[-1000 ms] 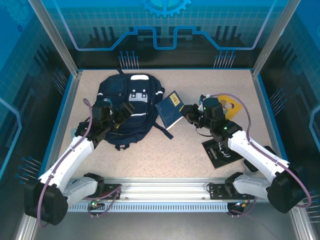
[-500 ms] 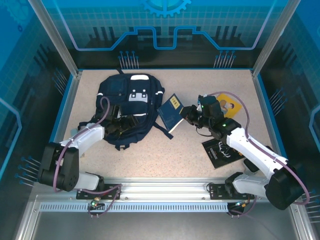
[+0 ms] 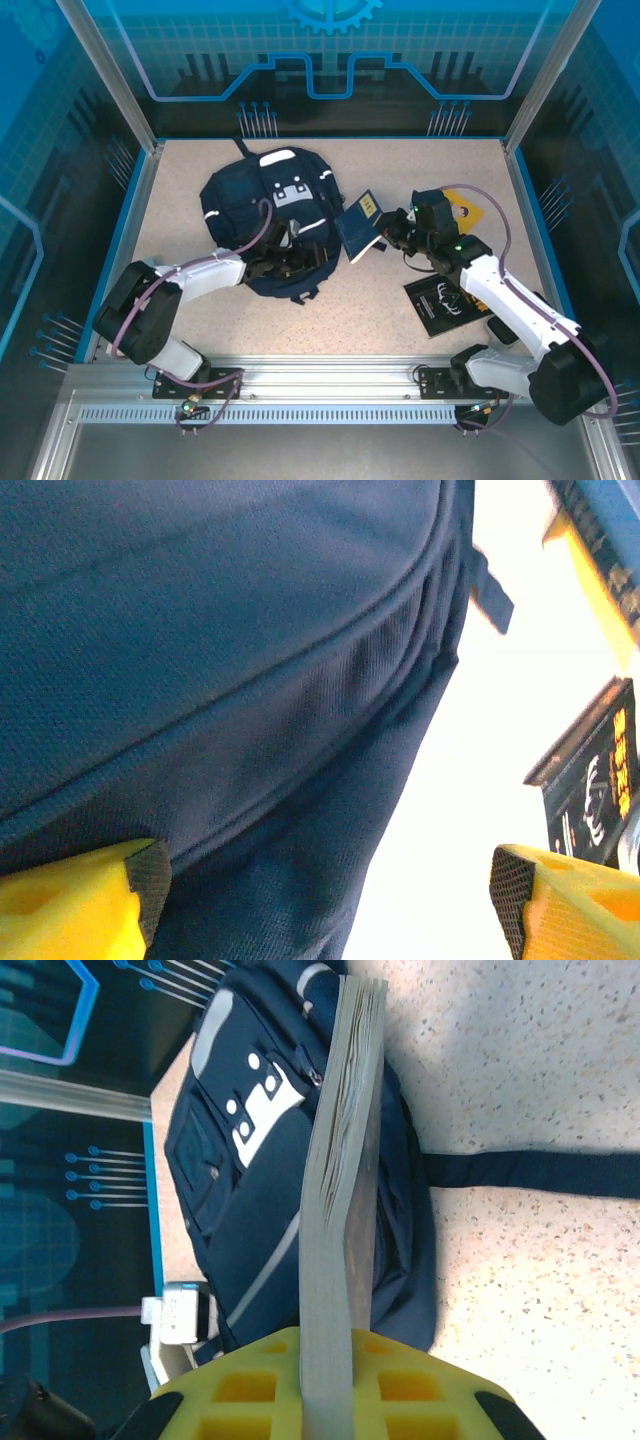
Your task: Pack books, pencil case, and school supplies into a backpack
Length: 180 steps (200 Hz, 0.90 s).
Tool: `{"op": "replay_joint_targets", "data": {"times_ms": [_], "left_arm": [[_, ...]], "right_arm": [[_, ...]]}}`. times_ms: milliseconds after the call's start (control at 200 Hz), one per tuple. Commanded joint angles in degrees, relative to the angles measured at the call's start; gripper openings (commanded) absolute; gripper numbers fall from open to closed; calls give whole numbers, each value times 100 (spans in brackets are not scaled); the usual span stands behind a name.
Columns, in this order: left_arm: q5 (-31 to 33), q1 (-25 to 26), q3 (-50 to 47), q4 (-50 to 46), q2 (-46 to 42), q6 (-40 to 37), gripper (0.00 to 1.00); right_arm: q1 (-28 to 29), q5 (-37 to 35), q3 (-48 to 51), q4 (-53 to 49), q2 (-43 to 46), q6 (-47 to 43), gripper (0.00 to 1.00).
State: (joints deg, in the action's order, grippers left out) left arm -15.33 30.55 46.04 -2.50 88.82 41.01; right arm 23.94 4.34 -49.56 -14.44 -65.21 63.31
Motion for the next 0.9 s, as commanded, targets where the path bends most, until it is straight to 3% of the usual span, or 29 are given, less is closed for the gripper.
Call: {"op": "replay_joint_targets", "data": {"times_ms": [0,155,295,490,895], "left_arm": [[-523,294,536,-233,320,-56,85],[-200,331,1179,-1372,18,-831,85],[715,336,1596,-2527,-409,-1723,86],[1724,332,1902,-3200,-301,-2601,87],[2734,329,2499,-3540,994,-3637,62]], "right_arm": [[-378,-74,188,-241,551,-122,0],[-732,-65,249,-564,931,-346,0],[-921,50,292,-674,1061,-483,0],[-1000,237,320,-692,998,-574,0],[-1037,400,332,-727,896,-584,0]]}}
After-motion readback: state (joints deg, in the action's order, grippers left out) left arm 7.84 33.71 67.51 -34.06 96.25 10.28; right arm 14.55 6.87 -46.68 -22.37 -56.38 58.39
